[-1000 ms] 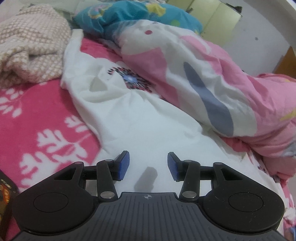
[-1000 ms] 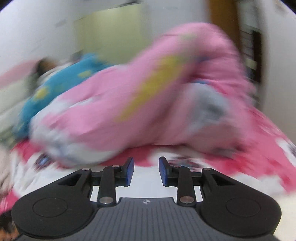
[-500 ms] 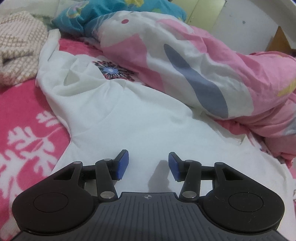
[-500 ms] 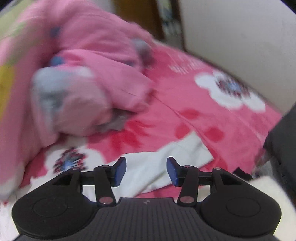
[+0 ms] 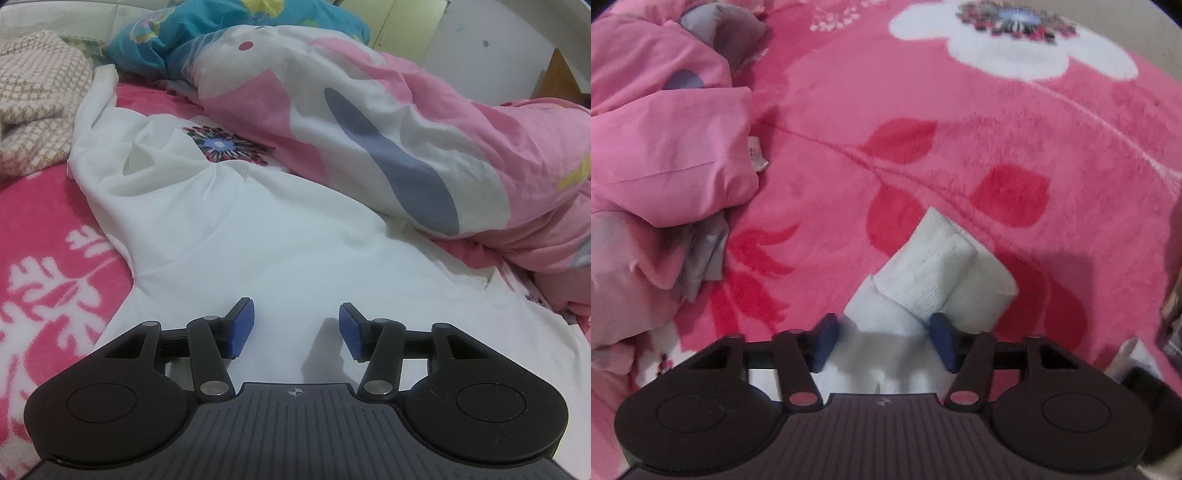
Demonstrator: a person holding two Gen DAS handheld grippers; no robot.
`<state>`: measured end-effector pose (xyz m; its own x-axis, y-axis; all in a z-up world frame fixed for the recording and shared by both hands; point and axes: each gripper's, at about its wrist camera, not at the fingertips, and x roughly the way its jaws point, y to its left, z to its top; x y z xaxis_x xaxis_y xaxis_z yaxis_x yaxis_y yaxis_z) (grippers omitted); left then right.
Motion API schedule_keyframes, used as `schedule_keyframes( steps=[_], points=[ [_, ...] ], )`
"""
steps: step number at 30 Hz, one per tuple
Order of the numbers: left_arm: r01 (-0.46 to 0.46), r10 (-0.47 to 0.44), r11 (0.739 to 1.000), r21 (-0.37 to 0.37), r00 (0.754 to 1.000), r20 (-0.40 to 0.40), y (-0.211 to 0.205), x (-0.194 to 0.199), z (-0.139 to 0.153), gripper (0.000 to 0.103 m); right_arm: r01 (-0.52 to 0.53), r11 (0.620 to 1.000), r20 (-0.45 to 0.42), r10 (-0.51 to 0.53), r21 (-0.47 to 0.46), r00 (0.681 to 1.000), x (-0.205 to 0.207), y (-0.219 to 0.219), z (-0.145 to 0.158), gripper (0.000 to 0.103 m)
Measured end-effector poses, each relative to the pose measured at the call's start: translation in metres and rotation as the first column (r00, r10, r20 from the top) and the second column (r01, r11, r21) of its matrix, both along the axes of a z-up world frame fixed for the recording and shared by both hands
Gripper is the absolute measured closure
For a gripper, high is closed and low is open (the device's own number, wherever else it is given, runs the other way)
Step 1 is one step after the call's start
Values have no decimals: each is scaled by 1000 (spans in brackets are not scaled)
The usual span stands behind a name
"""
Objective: Fold clothes
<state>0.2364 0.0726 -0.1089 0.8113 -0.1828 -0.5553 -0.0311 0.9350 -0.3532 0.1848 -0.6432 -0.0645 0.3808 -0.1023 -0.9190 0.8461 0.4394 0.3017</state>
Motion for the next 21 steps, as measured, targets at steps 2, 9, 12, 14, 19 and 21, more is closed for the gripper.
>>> schedule_keyframes(
  steps=[2, 9, 12, 14, 19, 21],
  points=[
    [0, 0, 1000, -7, 1000, 0, 1, 0, 0, 52, -27, 997, 36, 29, -68, 999, -2, 7, 13, 93],
    [-1, 1, 999, -32, 1000, 0, 4, 0, 0, 52, -64, 931, 369, 205, -360, 906, -26, 73, 134, 94],
    [0, 0, 999, -40, 1000, -1, 6, -1, 1, 52, -141, 869, 456, 379, -474, 805, -34, 130, 197, 94],
    [1, -1, 999, -46, 1000, -3, 7, -1, 1, 52, -194, 811, 468, 494, -552, 732, -39, 175, 231, 94],
    [2, -2, 998, -62, 1000, -6, 10, -2, 1, 52, -290, 643, 422, 716, -709, 556, -47, 278, 286, 94],
    [2, -3, 997, -75, 1000, -9, 12, -2, 2, 52, -319, 582, 386, 773, -748, 503, -46, 313, 295, 94]
  ],
)
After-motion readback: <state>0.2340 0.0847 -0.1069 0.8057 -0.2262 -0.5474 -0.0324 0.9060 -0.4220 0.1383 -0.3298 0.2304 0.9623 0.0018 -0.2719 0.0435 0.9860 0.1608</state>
